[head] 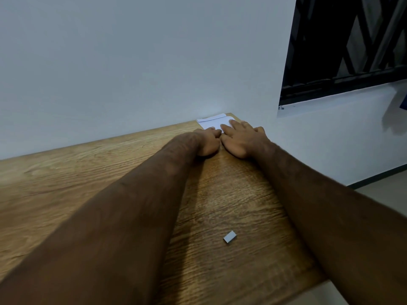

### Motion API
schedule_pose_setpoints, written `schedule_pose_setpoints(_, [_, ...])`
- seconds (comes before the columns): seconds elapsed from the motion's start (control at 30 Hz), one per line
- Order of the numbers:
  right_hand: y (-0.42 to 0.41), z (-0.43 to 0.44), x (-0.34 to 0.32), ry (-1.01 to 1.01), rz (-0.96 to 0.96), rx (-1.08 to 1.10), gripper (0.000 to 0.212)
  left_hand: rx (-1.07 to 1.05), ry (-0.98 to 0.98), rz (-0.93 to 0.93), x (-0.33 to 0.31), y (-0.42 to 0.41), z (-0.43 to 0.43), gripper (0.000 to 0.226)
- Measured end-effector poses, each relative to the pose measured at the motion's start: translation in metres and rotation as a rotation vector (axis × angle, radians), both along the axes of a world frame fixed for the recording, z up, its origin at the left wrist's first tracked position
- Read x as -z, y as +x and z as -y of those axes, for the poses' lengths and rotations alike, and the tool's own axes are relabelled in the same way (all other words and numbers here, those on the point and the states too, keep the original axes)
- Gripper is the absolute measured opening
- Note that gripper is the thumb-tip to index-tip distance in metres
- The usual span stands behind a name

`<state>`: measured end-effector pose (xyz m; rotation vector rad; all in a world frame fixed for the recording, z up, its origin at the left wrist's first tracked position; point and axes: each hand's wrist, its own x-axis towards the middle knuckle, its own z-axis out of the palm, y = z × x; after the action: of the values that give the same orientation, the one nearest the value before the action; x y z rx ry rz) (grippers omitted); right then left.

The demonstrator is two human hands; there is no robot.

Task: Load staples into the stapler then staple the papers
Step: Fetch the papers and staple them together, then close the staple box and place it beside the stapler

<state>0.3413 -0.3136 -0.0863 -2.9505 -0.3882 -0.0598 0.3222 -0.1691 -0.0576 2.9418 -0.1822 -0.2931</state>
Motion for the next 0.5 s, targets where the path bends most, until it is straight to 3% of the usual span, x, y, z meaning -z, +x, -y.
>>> schedule_pose_setpoints(0.5, [-0.013,-0.003,-0.003,0.238,0.187,-0.012,0.062,-0.029,0.044,-0.096,-0.026,-0.059,-0.039,0.074])
